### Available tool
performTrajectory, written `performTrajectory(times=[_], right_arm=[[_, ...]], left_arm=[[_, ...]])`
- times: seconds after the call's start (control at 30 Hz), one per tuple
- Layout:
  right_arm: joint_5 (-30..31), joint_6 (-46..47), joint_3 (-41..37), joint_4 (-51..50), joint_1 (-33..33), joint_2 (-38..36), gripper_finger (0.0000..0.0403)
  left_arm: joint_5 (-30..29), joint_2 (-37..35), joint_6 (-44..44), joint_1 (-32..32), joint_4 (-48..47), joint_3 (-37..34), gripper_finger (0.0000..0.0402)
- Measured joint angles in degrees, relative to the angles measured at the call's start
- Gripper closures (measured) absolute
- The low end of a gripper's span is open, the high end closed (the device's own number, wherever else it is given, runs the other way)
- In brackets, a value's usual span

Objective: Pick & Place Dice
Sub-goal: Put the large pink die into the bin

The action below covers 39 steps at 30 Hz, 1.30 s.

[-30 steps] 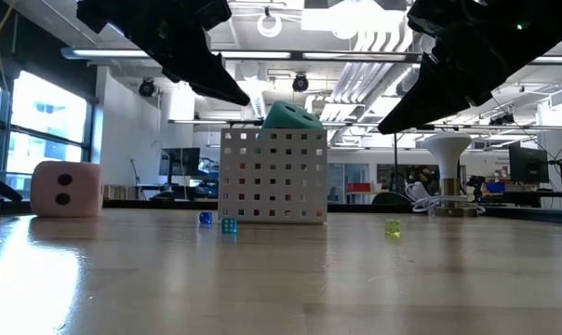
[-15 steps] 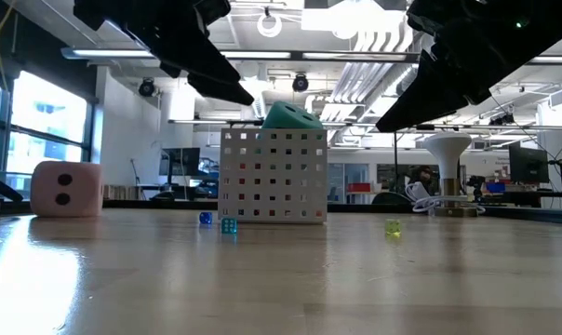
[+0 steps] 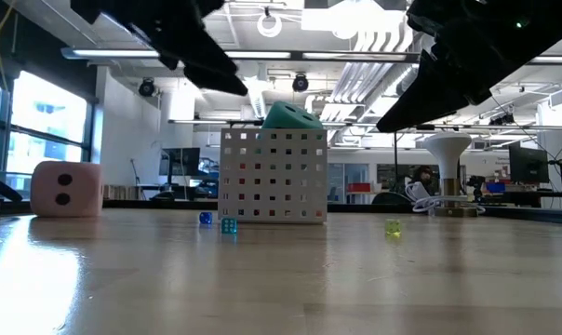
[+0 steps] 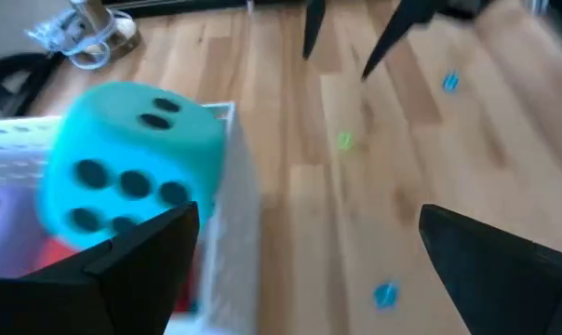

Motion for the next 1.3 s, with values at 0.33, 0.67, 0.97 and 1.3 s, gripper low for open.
performTrajectory(times=[0.33, 0.67, 0.97, 1.3], right_arm=[[-1.17, 0.0, 0.02, 0.19, 0.0, -0.01, 0.0172], [-1.05, 0.0, 0.02, 0.6, -2.13, -0.01, 0.0172], [-2.75, -0.12, 0.02, 0.84, -2.63, 0.0, 0.0172], [-2.95, -1.09, 0.02, 0.78, -2.54, -0.02, 0.0172]], left_arm=[[-14.76, -14.32, -0.81, 3.29, -41.79, 5.46, 0.0004], [-0.14, -13.68, -14.03, 19.58, -65.69, 9.6, 0.0004], [1.68, -8.09, -13.83, 30.91, -67.27, 9.58, 0.0004], [1.66, -2.67, -8.87, 32.84, -68.98, 9.58, 0.0004]])
